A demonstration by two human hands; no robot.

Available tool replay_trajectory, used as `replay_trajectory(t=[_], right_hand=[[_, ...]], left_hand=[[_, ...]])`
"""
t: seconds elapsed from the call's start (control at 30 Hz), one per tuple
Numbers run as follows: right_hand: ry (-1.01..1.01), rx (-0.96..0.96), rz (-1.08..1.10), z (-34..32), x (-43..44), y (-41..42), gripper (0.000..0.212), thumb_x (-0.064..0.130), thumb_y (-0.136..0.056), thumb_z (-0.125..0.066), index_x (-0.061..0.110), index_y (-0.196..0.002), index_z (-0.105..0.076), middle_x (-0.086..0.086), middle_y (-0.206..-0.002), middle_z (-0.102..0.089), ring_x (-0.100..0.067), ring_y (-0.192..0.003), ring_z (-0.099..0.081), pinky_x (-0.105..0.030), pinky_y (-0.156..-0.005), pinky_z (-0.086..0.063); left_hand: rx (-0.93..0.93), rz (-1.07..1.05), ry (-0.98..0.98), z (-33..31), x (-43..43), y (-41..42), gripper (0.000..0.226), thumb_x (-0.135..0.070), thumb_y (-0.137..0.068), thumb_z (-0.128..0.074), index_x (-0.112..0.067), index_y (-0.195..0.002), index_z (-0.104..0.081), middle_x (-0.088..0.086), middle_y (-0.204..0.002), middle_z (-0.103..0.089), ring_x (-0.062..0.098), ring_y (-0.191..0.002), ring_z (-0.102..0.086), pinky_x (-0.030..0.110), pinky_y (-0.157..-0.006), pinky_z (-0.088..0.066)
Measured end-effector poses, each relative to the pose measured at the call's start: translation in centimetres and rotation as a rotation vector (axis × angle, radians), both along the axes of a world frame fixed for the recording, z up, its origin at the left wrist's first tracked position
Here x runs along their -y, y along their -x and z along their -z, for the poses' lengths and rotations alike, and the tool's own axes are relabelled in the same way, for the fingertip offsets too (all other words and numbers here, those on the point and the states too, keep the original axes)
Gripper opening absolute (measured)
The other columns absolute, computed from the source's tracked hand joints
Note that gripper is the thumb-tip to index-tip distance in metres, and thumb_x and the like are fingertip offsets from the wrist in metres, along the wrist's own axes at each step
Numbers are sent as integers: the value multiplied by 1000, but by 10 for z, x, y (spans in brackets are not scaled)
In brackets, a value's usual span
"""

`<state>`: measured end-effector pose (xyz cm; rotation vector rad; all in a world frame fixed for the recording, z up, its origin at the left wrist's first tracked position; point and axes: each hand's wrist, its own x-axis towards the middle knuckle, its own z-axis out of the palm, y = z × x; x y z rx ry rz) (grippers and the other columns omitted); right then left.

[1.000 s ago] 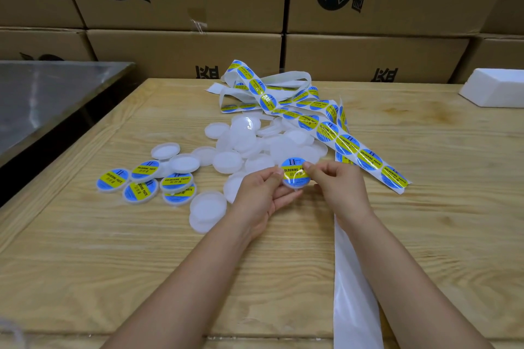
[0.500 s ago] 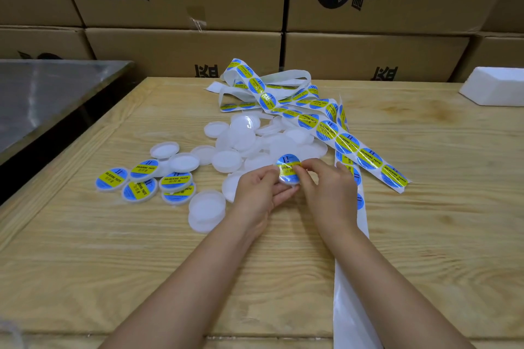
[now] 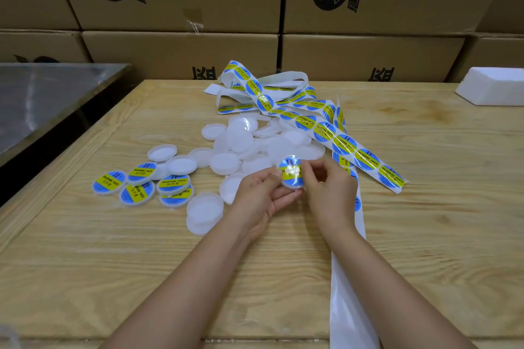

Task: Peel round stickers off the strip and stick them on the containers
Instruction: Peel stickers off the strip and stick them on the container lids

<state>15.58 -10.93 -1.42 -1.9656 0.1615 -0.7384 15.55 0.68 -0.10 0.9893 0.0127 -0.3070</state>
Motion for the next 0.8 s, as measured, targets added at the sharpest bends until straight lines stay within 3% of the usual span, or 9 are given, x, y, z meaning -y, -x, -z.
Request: replay_trajectory(t=[0.13, 0.3, 0.5, 0.67, 0.8], right_hand=[[-120, -7, 30, -2, -2, -1, 26, 30, -84, -68, 18, -67, -52, 13, -61, -57, 1, -61, -55, -9, -57, -37], [-189, -45, -43, -3, -8, -1, 30, 38, -78, -72, 22, -75, -47, 11, -70, -56, 2, -65, -54, -10, -59, -39], [-206, 20, -329, -4, -11, 3, 34, 18, -77, -76, 31, -88, -47, 15, -85, -59, 10, -72, -57, -6, -64, -42], [-114, 81, -386, -5, 2, 3, 29, 14, -80, -73, 34, -87, -53, 18, -80, -65, 3, -73, -59, -13, -68, -46], [-197, 55, -373, -5, 8, 1, 19, 13, -87, -65, 26, -75, -57, 15, -66, -65, -4, -62, -60, -22, -62, -50]], left_hand=[[35, 64, -14, 2, -2, 1, 24, -7, -98, -39, 1, -102, -62, 13, -89, -72, 21, -81, -71, 31, -77, -58], [110, 92, -4, 2, -1, 4, 23, -8, -96, -43, -3, -99, -65, 10, -95, -72, 19, -88, -70, 28, -76, -57], [92, -15, 107, 2, -7, 1, 20, -13, -94, -45, -1, -88, -61, 11, -93, -72, 19, -84, -71, 26, -67, -56], [73, -39, 92, -2, -12, -2, 26, -12, -99, -40, -1, -97, -63, 13, -90, -73, 22, -81, -71, 28, -65, -57], [108, -51, -9, -3, -13, -3, 26, -14, -98, -41, -1, -95, -64, 11, -86, -73, 20, -78, -71, 27, -63, -57]])
